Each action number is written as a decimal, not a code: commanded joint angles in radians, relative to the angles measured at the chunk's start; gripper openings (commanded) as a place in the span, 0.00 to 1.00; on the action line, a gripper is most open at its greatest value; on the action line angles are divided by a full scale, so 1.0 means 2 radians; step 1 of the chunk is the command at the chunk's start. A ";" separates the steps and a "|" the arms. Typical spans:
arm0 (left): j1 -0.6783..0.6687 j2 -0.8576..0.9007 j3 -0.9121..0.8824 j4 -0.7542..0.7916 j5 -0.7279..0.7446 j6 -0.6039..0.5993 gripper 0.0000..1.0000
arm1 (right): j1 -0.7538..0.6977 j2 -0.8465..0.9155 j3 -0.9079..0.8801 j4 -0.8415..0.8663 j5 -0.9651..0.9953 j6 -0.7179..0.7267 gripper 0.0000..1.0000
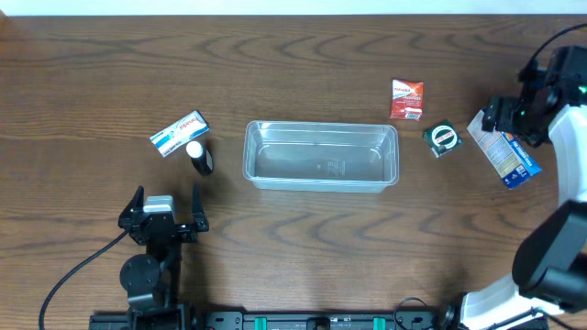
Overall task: Pack container
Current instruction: 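Move the right gripper to the blue box and grasp it, then lift the blue box and carry it over the clear container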
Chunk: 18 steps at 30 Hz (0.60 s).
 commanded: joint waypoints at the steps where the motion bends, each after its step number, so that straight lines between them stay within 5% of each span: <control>1: 0.002 0.000 -0.009 -0.017 0.003 -0.004 0.98 | -0.003 0.023 0.008 -0.008 0.016 -0.014 0.89; 6: 0.002 0.000 -0.009 -0.017 0.003 -0.004 0.98 | -0.003 0.046 0.008 -0.012 0.020 -0.013 0.72; 13: 0.002 0.000 -0.009 -0.017 0.003 -0.004 0.98 | -0.003 0.053 0.008 -0.017 0.024 -0.013 0.22; 18: 0.002 0.000 -0.009 -0.017 0.003 -0.004 0.98 | -0.003 0.053 0.010 -0.016 0.022 0.016 0.14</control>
